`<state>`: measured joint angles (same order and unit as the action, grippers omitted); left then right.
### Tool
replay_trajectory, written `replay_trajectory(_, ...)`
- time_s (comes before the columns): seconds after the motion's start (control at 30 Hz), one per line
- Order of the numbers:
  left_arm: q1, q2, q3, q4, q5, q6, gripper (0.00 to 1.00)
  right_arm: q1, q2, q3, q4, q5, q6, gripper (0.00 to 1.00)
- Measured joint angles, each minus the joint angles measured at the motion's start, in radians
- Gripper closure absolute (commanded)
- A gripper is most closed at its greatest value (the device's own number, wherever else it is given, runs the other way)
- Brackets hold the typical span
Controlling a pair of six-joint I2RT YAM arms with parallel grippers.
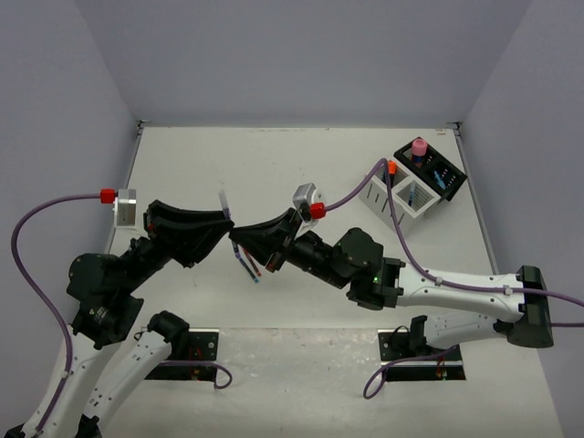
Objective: Sort the stationery into containers
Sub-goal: Close the pen cap on the pen.
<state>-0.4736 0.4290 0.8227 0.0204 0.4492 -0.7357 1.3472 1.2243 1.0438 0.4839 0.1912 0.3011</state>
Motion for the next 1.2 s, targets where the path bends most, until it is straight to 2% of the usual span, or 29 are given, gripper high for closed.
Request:
replay_trajectory(0.1,0.0,0.0,-0.001,0.001,0.012,0.003,0.73,0.0,0.0,0.008,0.0,-0.005,-0.002,1.0)
replay_trajectory(0.27,0.0,0.004,-0.002,0.015,0.028,0.016,0.86,0.0,0.0,0.011,0.0,-0.033,-0.007,1.0)
replay_trajectory(0.37,0.0,0.007,-0.002,0.024,0.038,0.019,1.0,-0.001,0.0,0.011,-0.001,-0.043,-0.007,1.0)
replay_trajectory(0.47,0.0,0.008,-0.002,0.033,0.047,0.023,1.0,-0.003,0.0,0.011,0.002,-0.052,-0.008,1.0)
replay_trajectory(0.53,0.0,0.008,-0.002,0.037,0.049,0.023,1.0,-0.004,0.0,0.011,0.003,-0.055,-0.01,0.93)
replay_trajectory(0.6,0.0,0.008,-0.002,0.038,0.052,0.023,1.0,-0.004,0.0,0.011,0.004,-0.06,-0.012,0.67)
replay_trajectory(0.63,0.0,0.008,-0.002,0.039,0.054,0.023,1.0,-0.004,0.001,0.011,0.003,-0.066,-0.012,0.66)
replay_trajectory(0.77,0.0,0.009,-0.002,0.048,0.071,0.023,1.0,-0.003,0.028,0.017,0.001,-0.099,-0.02,0.66)
replay_trajectory(0.8,0.0,0.009,-0.002,0.052,0.076,0.023,1.0,-0.003,0.04,0.019,0.0,-0.105,-0.02,0.69)
replay_trajectory(0.83,0.0,0.009,-0.002,0.055,0.081,0.023,1.0,-0.003,0.05,0.02,-0.005,-0.108,-0.021,0.85)
replay_trajectory(0.87,0.0,0.009,-0.002,0.06,0.086,0.023,1.0,-0.003,0.059,0.02,-0.01,-0.11,-0.021,0.93)
replay_trajectory(0.97,0.001,0.01,-0.002,0.068,0.098,0.031,1.0,-0.003,0.068,0.026,-0.019,-0.126,-0.021,1.0)
replay_trajectory(1.0,0.001,0.01,-0.002,0.076,0.099,0.032,0.96,-0.003,0.069,0.033,-0.025,-0.13,-0.022,1.0)
replay_trajectory(1.1,0.001,0.011,-0.002,0.092,0.1,0.032,0.68,-0.003,0.069,0.048,-0.043,-0.134,-0.026,1.0)
replay_trajectory(1.13,0.001,0.011,-0.002,0.093,0.1,0.031,0.55,-0.003,0.069,0.05,-0.047,-0.136,-0.028,1.0)
replay_trajectory(1.17,0.001,0.011,-0.002,0.092,0.104,0.035,0.1,-0.003,0.069,0.052,-0.048,-0.136,-0.029,1.0)
replay_trajectory(1.2,0.001,0.011,-0.002,0.087,0.107,0.036,0.04,-0.003,0.069,0.052,-0.048,-0.136,-0.03,1.0)
